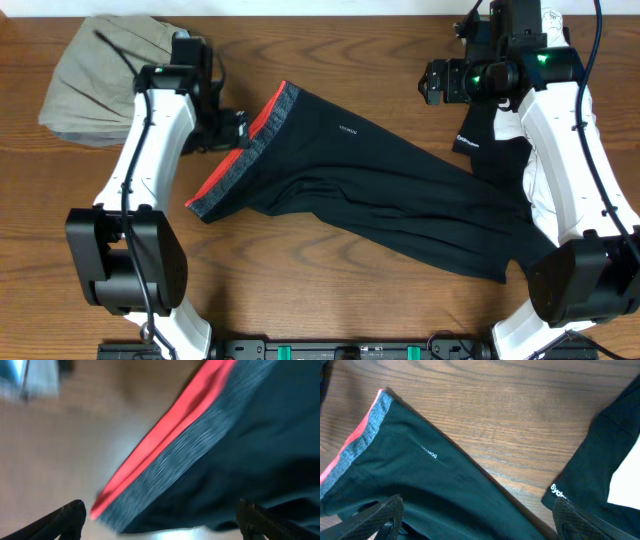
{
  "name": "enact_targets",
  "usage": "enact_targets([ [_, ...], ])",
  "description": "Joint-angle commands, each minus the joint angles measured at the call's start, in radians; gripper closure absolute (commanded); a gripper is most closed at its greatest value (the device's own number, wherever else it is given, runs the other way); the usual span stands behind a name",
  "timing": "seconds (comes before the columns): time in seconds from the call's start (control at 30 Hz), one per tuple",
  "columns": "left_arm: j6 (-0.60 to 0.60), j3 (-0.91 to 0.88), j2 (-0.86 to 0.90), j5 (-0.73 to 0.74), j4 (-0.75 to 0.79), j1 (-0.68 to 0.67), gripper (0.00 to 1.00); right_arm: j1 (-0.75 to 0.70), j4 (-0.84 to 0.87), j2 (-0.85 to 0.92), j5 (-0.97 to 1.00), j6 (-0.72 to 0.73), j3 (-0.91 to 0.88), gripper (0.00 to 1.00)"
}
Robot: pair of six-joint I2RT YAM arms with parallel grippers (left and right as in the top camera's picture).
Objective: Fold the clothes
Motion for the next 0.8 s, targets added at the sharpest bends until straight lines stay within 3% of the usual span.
enact_targets([
  [0.0, 0.056, 0.075, 0.007, 0.056, 0.041, -0.021, 0.02, -0.027, -0.006, -0.009, -0.041, 0.005, -0.003, 0.06],
  [0.33, 0.090, 0.195, 0.037, 0.080, 0.167, -0.054, 0.01, -0.130, -0.096, -0.120, -0.047, 0.001, -0.003, 0.02],
  [0.77, 0.266, 0.449, 0.392, 0.138, 0.190, -0.108, 0.01, -0.186, -0.218, -0.194, -0.044, -0.032, -0.003, 0.01],
])
